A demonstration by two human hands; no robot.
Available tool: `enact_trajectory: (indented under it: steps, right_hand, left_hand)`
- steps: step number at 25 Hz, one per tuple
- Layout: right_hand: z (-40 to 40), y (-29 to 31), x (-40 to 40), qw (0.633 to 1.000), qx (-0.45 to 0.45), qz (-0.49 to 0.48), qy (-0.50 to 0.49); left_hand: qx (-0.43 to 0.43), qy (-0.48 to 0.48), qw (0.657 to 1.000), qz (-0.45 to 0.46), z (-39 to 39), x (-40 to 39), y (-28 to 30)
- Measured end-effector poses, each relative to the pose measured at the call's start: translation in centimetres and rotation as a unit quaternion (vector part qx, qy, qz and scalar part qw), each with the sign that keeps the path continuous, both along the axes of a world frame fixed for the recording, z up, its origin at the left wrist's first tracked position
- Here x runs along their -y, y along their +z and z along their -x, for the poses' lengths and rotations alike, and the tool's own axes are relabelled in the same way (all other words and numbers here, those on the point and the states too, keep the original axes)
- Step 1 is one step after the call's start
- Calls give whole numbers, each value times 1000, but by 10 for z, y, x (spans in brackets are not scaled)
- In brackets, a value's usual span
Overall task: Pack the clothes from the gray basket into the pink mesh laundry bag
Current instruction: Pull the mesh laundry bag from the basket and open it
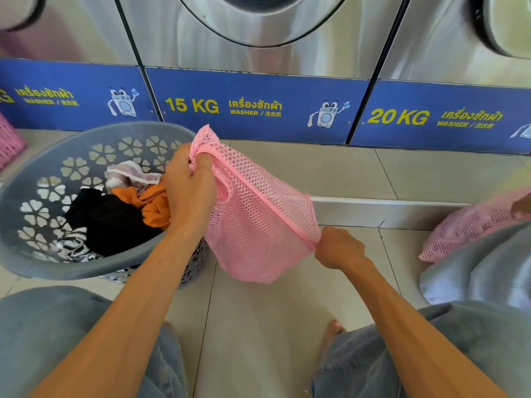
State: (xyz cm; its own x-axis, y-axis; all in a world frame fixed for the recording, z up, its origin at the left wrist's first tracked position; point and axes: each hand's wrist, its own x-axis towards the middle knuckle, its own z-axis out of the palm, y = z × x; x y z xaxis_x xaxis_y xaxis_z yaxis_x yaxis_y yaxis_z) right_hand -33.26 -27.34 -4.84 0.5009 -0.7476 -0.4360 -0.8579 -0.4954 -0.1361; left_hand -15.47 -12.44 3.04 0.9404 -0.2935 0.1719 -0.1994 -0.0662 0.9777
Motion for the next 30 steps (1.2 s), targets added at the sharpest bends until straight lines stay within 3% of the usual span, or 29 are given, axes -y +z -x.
enact_trajectory:
  steps: [3, 5, 7, 9, 18, 23, 27, 30]
  right_hand:
    - [-1, 2, -2, 1000, -19, 16, -3]
    - [-3, 2, -2, 995, 94, -13, 7]
    - [-9, 9, -6, 965, 238, -104, 29]
    - [-16, 13, -9, 945, 292, -141, 51]
    - [-11, 32, -1, 931, 297, -211, 11]
    - [-16, 42, -3, 876, 373, -298, -72]
    - [-17, 44, -16, 916, 243, -316, 52]
    - [-16, 42, -28, 938, 180, -263, 139]
  left_hand:
    - [-10, -76, 996, -45, 0, -1, 3]
    - [-15, -185, 975, -123, 5, -1, 5]
    - [33, -280, 940, -194, 16, 1, 3]
    - [85, -307, 925, -205, 22, 2, 0]
    - [100, -216, 951, -196, 5, -5, 3]
    - [91, -213, 954, -192, 5, -6, 1]
    - [94, -202, 959, -175, 4, -4, 0]
    - [108, -211, 953, -187, 3, -4, -4]
